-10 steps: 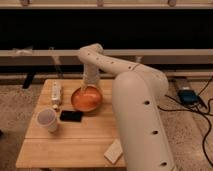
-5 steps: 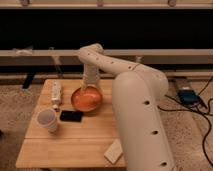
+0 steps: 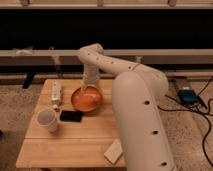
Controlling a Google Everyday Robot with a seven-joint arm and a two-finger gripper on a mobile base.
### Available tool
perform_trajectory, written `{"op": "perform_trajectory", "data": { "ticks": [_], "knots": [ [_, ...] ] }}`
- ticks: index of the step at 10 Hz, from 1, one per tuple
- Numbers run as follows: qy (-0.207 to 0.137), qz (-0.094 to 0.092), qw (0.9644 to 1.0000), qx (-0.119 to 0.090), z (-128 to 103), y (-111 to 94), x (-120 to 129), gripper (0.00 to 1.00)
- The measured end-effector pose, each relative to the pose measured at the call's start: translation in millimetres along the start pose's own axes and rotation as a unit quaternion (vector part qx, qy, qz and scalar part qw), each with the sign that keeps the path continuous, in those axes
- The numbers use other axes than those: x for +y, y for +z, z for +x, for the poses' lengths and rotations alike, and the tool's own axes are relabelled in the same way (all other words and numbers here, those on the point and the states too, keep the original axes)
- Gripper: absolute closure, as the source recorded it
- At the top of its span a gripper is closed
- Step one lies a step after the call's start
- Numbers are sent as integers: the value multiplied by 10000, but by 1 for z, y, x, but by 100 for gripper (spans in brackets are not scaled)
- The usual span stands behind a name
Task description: Stand the bottle upright
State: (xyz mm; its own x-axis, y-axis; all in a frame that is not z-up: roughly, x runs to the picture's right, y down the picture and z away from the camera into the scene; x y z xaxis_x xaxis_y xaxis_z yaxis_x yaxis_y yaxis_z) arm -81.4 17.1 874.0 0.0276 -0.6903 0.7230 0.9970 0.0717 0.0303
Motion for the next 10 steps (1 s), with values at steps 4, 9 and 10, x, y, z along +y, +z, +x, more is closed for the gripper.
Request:
{"op": "perform_trajectory", "data": {
  "ticks": [4,9,10],
  "knots": [
    [2,-5,10000,3,0,0,0,26],
    [-106,35,9962,861,-15,-36,-35,26],
    [-175,112,9931,1150,-28,-53,-60,26]
  ]
}}
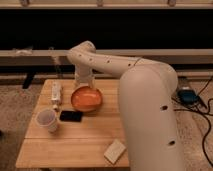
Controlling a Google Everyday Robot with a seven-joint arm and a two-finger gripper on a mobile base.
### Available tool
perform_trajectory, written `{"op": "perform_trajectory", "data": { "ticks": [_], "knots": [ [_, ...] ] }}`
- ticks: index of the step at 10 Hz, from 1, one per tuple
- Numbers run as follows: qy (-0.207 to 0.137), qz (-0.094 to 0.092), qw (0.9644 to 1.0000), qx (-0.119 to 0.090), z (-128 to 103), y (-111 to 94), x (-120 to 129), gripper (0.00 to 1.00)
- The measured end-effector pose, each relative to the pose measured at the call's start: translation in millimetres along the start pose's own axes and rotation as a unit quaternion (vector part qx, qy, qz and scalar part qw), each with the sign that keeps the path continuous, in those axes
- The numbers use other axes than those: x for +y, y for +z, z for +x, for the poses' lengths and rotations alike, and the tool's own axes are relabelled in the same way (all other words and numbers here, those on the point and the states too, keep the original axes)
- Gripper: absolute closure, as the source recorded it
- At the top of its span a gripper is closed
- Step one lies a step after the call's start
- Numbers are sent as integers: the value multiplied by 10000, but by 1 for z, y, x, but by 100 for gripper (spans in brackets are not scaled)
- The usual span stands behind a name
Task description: Stand the bottle upright
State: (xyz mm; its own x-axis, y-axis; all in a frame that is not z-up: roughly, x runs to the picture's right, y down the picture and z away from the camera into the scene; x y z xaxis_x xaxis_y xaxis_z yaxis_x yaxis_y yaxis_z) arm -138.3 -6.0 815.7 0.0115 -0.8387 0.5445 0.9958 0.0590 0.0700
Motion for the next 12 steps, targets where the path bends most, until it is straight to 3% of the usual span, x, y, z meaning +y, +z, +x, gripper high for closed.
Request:
{"op": "perform_trajectory", "data": {
  "ticks": [3,5,8,10,12],
  "knots": [
    [-357,165,9986,363,-14,-12,-66,26],
    [-639,205,9971,361,-20,2,-96,26],
    [-1058,215,9938,259,-34,40,-132,26],
    [-1211,227,9922,186,-45,54,-146,26],
    [-1265,292,9914,175,-59,55,-161,26]
  ]
}}
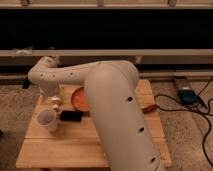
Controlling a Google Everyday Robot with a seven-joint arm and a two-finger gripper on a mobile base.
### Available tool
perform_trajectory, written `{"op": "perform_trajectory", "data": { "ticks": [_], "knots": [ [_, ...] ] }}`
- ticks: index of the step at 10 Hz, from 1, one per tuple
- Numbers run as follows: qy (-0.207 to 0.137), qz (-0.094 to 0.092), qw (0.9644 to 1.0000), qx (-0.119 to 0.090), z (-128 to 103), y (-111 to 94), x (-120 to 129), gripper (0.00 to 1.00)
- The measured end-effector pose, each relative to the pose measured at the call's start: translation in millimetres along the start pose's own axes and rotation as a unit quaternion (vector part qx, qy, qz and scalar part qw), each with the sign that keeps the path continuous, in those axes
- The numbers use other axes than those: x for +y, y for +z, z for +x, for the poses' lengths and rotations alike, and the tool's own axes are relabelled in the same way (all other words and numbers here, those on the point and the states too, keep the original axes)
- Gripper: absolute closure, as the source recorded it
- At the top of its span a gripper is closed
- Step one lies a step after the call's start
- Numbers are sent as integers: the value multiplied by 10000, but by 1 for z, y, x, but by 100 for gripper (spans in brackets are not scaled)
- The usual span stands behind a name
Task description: Stand the bottle upright
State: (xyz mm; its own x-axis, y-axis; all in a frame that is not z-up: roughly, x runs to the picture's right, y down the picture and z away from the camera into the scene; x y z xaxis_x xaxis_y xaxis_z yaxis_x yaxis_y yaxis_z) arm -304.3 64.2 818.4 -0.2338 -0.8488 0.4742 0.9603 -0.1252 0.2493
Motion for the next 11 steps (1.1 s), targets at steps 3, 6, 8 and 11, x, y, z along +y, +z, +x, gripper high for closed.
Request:
{"op": "perform_trajectory", "data": {
  "ticks": [3,6,8,11],
  "knots": [
    [-40,32,10000,-35,-4,6,-11,26],
    [-103,-56,9997,-202,-4,33,-17,26],
    [-170,-166,9993,-275,-2,52,-21,26],
    [-211,-325,9988,-294,3,74,-18,26]
  ]
}}
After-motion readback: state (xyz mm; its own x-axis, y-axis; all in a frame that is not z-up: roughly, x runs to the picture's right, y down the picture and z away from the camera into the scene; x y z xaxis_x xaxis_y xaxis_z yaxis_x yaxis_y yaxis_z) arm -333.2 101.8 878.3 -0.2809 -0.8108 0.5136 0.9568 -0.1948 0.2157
